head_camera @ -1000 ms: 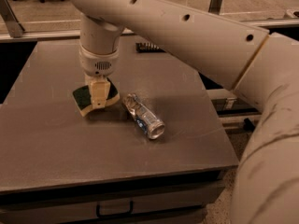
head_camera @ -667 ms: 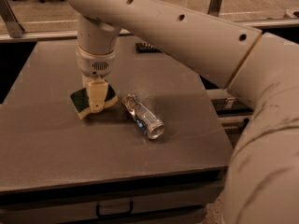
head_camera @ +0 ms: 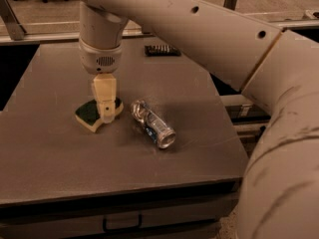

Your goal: Move sponge near redbull can

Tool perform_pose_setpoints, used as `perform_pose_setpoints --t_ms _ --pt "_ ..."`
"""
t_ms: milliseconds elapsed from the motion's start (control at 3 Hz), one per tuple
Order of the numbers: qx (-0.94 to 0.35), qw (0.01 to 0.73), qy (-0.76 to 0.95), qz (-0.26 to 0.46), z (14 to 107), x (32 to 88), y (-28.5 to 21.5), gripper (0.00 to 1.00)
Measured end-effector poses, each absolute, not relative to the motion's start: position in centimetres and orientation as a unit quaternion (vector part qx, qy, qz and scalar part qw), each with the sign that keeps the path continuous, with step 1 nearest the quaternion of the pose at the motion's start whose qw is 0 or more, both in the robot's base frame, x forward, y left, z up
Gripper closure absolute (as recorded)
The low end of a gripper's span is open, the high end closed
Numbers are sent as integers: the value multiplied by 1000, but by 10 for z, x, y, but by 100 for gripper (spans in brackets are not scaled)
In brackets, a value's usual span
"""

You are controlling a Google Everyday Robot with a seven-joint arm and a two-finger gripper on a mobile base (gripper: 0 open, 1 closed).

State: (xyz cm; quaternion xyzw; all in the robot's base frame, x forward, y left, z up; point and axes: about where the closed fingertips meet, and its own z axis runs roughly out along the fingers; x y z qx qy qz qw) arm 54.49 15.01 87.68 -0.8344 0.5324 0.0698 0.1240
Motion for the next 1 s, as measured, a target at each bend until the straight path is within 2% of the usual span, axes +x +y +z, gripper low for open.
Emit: perform_pose_setpoints --t_ms 333,667,1000 --pt "-817 179 547 45 927 544 124 0" --pt "-769 270 580 9 995 527 71 0" --pt "-739 304 601 -15 1016 530 38 0"
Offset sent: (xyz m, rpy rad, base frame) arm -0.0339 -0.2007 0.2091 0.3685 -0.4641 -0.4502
